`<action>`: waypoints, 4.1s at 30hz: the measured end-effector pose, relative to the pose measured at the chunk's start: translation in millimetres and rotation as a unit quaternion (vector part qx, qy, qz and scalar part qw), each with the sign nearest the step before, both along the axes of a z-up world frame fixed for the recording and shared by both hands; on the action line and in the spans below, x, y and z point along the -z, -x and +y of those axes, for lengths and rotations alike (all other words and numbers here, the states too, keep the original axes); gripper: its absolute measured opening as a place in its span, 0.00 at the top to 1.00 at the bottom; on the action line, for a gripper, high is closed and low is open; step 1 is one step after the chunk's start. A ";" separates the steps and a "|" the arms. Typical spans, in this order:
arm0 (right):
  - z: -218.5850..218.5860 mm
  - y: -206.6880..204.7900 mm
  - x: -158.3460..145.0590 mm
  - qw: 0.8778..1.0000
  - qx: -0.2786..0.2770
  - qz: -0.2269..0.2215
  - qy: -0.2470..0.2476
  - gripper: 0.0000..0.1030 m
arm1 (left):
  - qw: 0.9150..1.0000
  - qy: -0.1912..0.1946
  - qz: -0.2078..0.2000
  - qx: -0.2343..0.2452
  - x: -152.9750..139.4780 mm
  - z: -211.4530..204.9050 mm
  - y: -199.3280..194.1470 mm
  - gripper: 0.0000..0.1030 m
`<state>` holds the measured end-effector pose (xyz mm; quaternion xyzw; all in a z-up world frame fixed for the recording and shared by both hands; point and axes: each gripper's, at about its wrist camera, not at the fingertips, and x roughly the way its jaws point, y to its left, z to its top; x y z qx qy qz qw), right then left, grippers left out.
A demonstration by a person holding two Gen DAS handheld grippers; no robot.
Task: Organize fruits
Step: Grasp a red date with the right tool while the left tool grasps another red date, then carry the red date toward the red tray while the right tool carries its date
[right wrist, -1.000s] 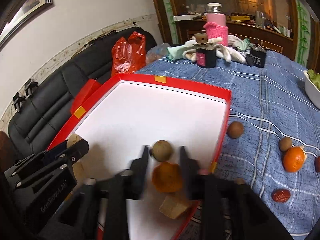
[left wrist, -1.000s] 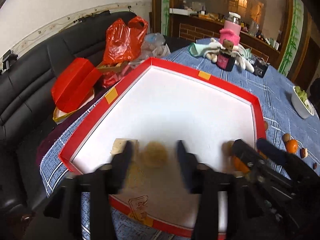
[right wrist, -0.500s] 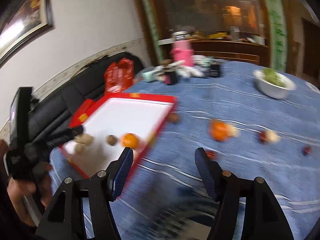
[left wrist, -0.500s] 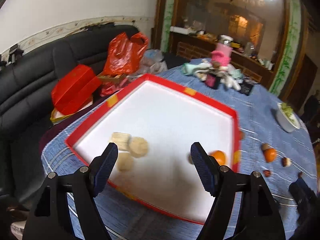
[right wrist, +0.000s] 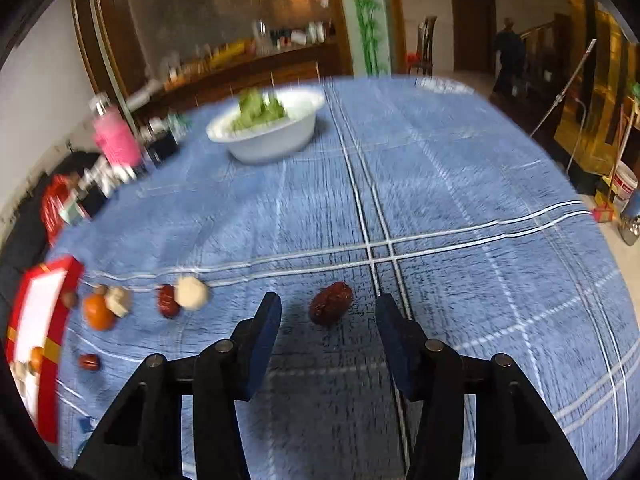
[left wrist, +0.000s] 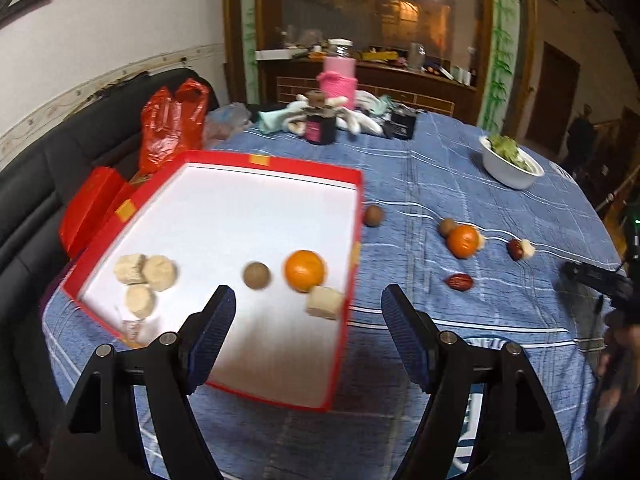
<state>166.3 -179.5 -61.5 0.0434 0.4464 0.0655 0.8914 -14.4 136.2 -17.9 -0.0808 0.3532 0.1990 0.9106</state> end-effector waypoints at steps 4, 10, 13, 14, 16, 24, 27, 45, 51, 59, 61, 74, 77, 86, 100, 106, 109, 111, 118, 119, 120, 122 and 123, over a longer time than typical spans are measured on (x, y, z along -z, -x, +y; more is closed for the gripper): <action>2.4 8.7 -5.1 1.000 -0.005 -0.025 0.005 0.78 | 0.999 -0.001 -0.003 0.035 -1.2 -24.2 -16.6 0.27; -14.5 30.4 -22.3 0.997 -0.004 -0.075 -0.031 0.78 | 0.994 -0.020 0.025 0.100 11.5 -78.2 -70.8 0.27; -13.7 33.3 -23.7 0.995 -0.014 -0.088 -0.037 0.78 | 0.993 -0.033 0.051 0.105 28.3 -91.4 -95.3 0.27; -14.6 33.8 -24.3 0.995 -0.018 -0.091 -0.041 0.78 | 0.992 -0.035 0.066 0.105 35.5 -93.7 -101.5 0.34; -15.6 34.8 -24.2 0.994 -0.025 -0.090 -0.051 0.78 | 0.989 -0.014 0.097 0.115 52.4 -94.3 -108.2 0.58; -6.2 41.0 -29.4 0.992 -0.044 -0.104 -0.059 0.78 | 0.988 0.023 0.030 0.152 28.3 -98.5 -63.6 0.76; -5.9 41.7 -29.8 0.992 -0.041 -0.107 -0.054 0.78 | 0.986 0.028 0.002 0.166 15.3 -97.6 -32.4 0.76; 43.5 151.5 -41.3 0.984 -0.087 -0.144 -0.058 0.79 | 0.992 0.042 -0.018 0.121 20.6 -81.1 -43.6 0.76; 48.7 155.6 -43.0 0.984 -0.083 -0.147 -0.053 0.79 | 0.992 0.040 -0.019 0.119 21.1 -82.1 -41.5 0.76; 55.2 163.1 -47.0 0.982 -0.078 -0.170 -0.024 0.79 | 0.992 0.031 -0.028 0.120 17.6 -84.0 -37.9 0.76; 55.2 163.3 -47.2 0.982 -0.076 -0.171 -0.022 0.79 | 0.992 0.029 -0.030 0.118 17.1 -84.2 -37.2 0.76; 52.4 165.4 -48.7 0.982 -0.059 -0.179 -0.014 0.79 | 0.993 0.029 -0.043 0.109 14.6 -81.5 -31.1 0.76; 51.7 165.4 -48.8 0.982 -0.055 -0.180 -0.016 0.79 | 0.993 0.033 -0.049 0.101 13.7 -77.5 -28.7 0.76; 45.4 164.5 -48.8 0.982 -0.045 -0.179 -0.027 0.78 | 0.994 0.051 -0.073 0.057 11.7 -60.0 -18.4 0.76; 38.0 164.9 -49.1 0.981 -0.048 -0.180 -0.052 0.78 | 0.992 0.068 -0.106 0.000 11.5 -40.6 -1.1 0.76; 34.8 165.1 -48.6 0.981 -0.045 -0.177 -0.062 0.78 | 0.994 0.061 -0.090 -0.007 13.6 -41.6 -6.9 0.76; 38.0 167.0 -49.4 0.981 -0.051 -0.180 -0.058 0.78 | 0.994 0.061 -0.084 -0.018 14.0 -36.4 -5.2 0.76; 41.5 168.2 -50.3 0.980 -0.058 -0.183 -0.051 0.79 | 0.994 0.062 -0.089 -0.019 9.7 -30.7 0.1 0.76; 55.2 166.1 -49.0 0.981 -0.076 -0.175 -0.023 0.78 | 0.992 0.071 -0.100 -0.026 -8.3 2.0 20.2 0.76; 57.0 164.7 -48.3 0.982 -0.079 -0.171 -0.020 0.78 | 0.992 0.068 -0.102 -0.026 -9.9 5.4 21.6 0.76; 59.8 164.0 -47.7 0.982 -0.083 -0.168 -0.015 0.78 | 0.992 0.065 -0.105 -0.031 -11.0 11.4 24.2 0.76; 65.0 165.8 -47.7 0.981 -0.088 -0.171 -0.002 0.78 | 0.992 0.063 -0.105 -0.038 -10.9 21.0 27.0 0.76; 67.9 165.6 -47.9 0.981 -0.092 -0.172 0.004 0.78 | 0.992 0.061 -0.104 -0.045 -10.6 27.1 28.6 0.76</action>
